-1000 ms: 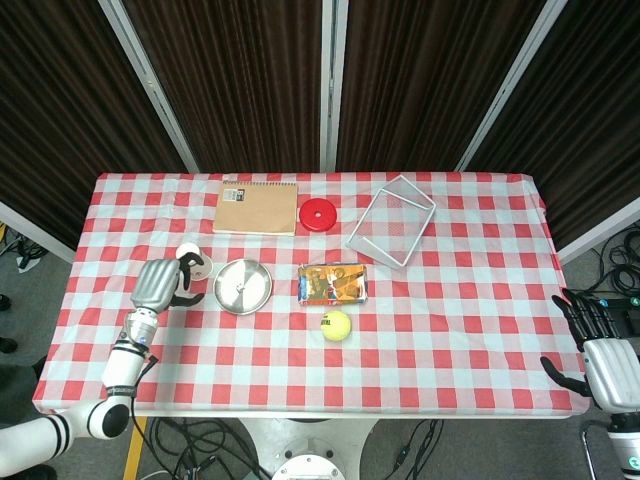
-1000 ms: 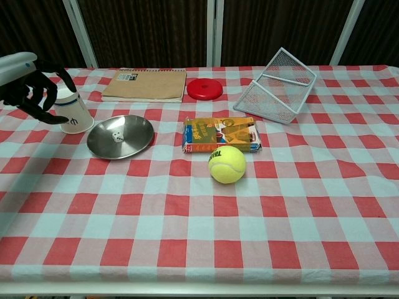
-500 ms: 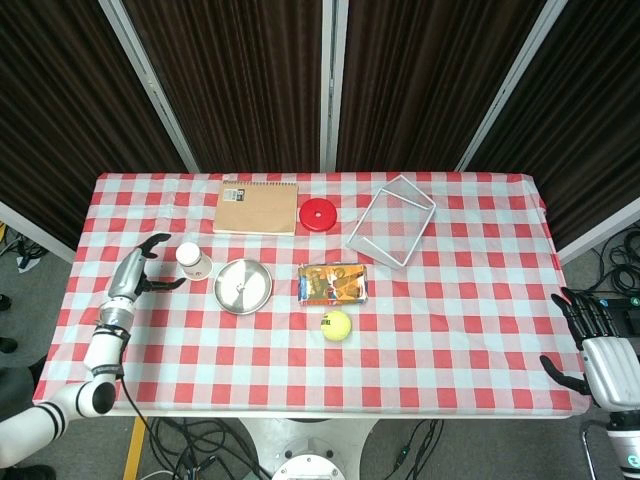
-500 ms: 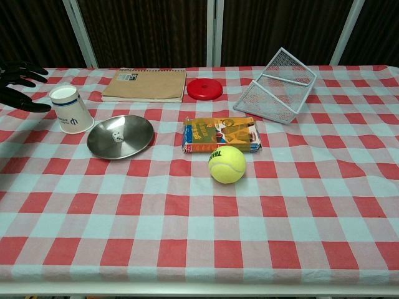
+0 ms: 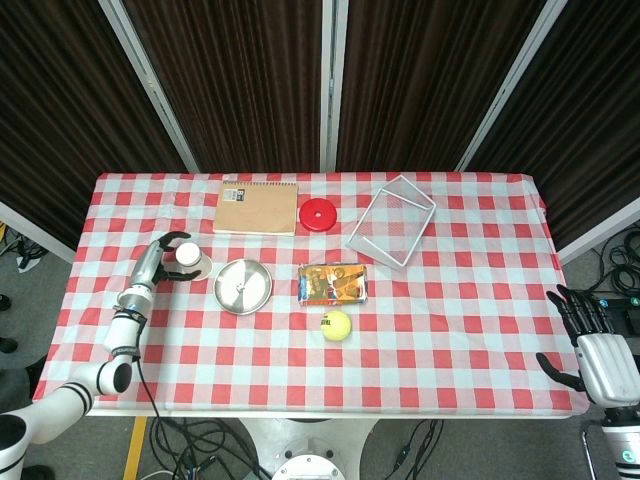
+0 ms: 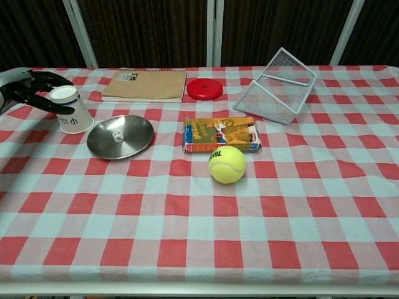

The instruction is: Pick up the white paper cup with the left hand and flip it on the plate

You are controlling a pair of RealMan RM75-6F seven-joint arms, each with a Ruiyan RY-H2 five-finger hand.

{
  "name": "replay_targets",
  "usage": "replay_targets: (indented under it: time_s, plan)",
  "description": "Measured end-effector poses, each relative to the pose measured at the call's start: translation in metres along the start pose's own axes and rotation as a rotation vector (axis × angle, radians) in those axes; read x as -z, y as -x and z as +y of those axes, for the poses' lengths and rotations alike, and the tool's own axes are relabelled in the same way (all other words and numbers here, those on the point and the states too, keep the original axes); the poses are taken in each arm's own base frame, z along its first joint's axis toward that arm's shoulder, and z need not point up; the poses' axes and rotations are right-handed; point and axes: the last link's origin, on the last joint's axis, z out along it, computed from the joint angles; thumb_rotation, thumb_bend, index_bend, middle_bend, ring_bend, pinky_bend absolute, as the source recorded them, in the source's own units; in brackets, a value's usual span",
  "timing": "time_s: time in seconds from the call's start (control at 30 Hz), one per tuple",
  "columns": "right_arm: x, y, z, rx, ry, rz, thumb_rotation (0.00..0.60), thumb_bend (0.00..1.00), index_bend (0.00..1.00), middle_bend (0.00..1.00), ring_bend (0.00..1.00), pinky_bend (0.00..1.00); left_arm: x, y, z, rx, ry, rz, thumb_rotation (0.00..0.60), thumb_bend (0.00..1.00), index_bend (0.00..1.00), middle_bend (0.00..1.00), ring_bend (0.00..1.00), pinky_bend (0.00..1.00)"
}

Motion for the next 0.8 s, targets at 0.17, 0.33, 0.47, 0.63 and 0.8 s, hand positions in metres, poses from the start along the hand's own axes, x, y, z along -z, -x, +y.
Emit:
replay_targets:
  time_s: [0.17, 0.33, 0.47, 0.63, 0.8]
  plan:
    - [0.002, 0.0, 0.001, -0.001, 0.008, 0.0, 0.6, 0.17, 0.0, 0.01, 0.0, 0.0, -0.002, 0.0, -0.001, -0.003, 0.001, 0.014, 0.6, 0.14, 0.34, 0.28, 0.18, 0.27]
    - [0.001, 0.0, 0.001, -0.001, 0.003, -0.001, 0.6, 0.17, 0.0, 0.01, 0.0, 0.0, -0.002, -0.003, -0.005, 0.015, -0.01, 0.027, 0.6, 0.19, 0.4, 0.34, 0.23, 0.32]
    - [0.001, 0.0, 0.0, -0.001, 0.0, 0.0, 0.6, 0.17, 0.0, 0.01, 0.0, 0.0, -0.003, -0.006, -0.004, 0.041, -0.012, 0.049, 0.6, 0.27, 0.48, 0.46, 0.31, 0.37]
    - [0.001, 0.0, -0.001, 0.0, -0.005, 0.001, 0.6, 0.17, 0.0, 0.01, 0.0, 0.0, 0.001, -0.006, 0.006, 0.029, 0.03, 0.04, 0.6, 0.28, 0.49, 0.48, 0.32, 0.38]
    - [0.001, 0.001, 0.0, -0.003, -0.007, -0.001, 0.6, 0.17, 0.0, 0.01, 0.0, 0.0, 0.011, -0.001, 0.029, 0.0, 0.124, 0.009, 0.6, 0.28, 0.49, 0.48, 0.32, 0.38]
